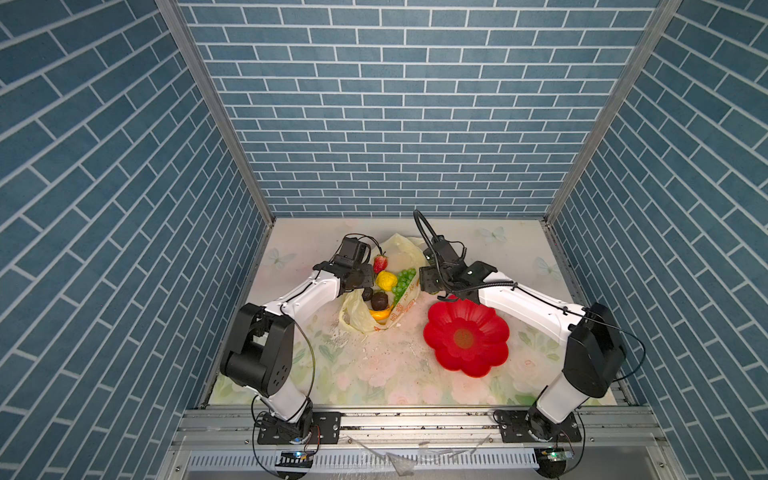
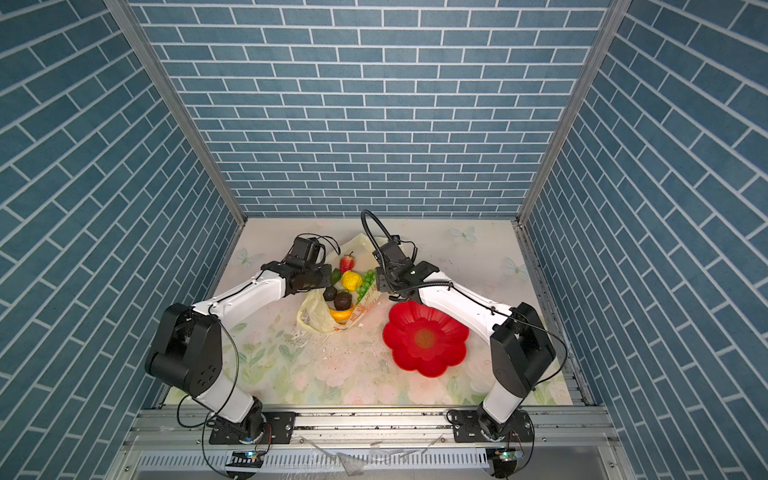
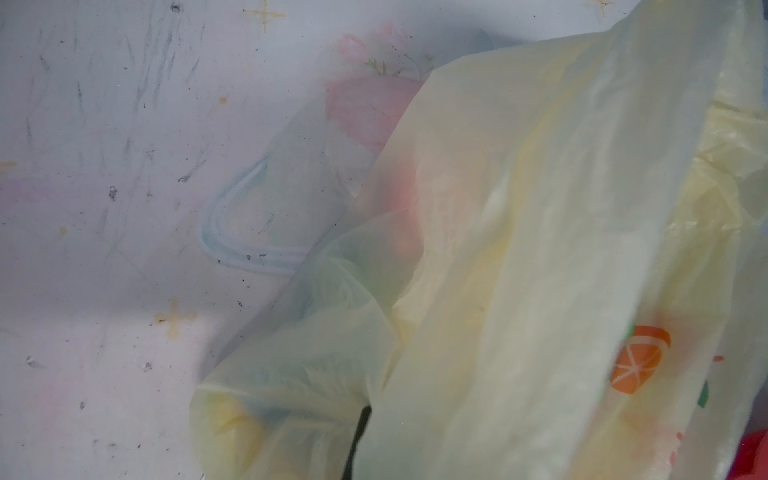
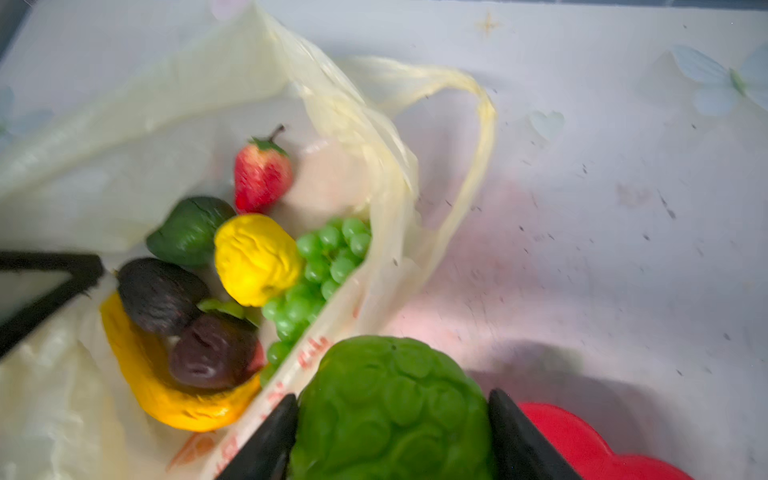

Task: Take the fake fruits out of the plastic bag
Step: 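Grasp the green bumpy fruit with the right gripper and move it over the plate, then lower the green bumpy fruit into the red plate and open the right gripper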

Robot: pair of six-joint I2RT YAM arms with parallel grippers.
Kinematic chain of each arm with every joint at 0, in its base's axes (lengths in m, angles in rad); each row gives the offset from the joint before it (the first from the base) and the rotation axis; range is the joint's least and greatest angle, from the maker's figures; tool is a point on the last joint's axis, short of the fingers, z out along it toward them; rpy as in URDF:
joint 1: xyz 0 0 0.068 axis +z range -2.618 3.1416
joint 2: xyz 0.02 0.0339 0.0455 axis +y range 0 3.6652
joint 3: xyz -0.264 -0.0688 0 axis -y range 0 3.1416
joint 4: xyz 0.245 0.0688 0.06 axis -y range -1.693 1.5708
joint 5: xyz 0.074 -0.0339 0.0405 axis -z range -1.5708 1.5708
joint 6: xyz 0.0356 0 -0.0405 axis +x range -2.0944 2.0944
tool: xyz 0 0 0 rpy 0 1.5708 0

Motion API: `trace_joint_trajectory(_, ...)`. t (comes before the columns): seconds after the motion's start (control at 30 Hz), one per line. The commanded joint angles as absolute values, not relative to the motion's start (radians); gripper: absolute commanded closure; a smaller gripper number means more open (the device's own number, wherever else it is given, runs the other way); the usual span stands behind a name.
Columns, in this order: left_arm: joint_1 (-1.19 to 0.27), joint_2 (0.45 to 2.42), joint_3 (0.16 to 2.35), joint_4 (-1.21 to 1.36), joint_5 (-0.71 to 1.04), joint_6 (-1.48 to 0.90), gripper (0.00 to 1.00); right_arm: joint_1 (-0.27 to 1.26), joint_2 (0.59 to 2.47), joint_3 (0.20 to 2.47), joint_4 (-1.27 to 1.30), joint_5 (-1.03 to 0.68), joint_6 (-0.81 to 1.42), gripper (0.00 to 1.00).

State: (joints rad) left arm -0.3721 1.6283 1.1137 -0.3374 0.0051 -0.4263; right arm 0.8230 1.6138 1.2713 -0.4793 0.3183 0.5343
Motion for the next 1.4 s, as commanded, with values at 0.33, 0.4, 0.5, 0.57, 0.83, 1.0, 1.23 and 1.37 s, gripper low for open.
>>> trace_joint_trajectory(0.33, -0.366, 1.614, 1.083, -0.327, -0.017, -0.405, 1.0, 0.951, 1.477, 1.006, -0.616, 0.626, 0.574, 0.37)
trace_joint_trajectory(0.4, -0.366, 1.613, 1.081, -0.327, -0.018, -0.404, 1.0, 0.968, 1.482, 0.978, -0.614, 0.666, 0.584, 0.37)
trace_joint_trajectory(0.5, -0.366, 1.614, 1.083, -0.33, -0.016, -0.401, 0.99, 0.982, 1.492, 0.937, -0.608, 0.721, 0.602, 0.37)
trace_joint_trajectory(0.57, -0.365, 1.614, 1.084, -0.33, -0.014, -0.402, 0.99, 0.987, 1.506, 0.92, -0.607, 0.752, 0.609, 0.36)
trace_joint_trajectory(0.83, -0.366, 1.612, 1.083, -0.33, -0.015, -0.399, 1.0, 0.996, 1.562, 0.882, -0.617, 0.873, 0.682, 0.37)
trace_joint_trajectory(1.0, -0.366, 1.615, 1.084, -0.329, -0.015, -0.399, 1.0, 0.994, 1.604, 0.877, -0.624, 0.921, 0.719, 0.36)
trace_joint_trajectory(1.23, -0.365, 1.616, 1.086, -0.327, -0.006, -0.395, 1.0, 0.996, 1.664, 0.874, -0.624, 0.951, 0.751, 0.36)
trace_joint_trajectory(1.37, -0.365, 1.609, 1.081, -0.319, -0.009, -0.395, 1.0, 0.995, 1.701, 0.876, -0.631, 0.955, 0.773, 0.36)
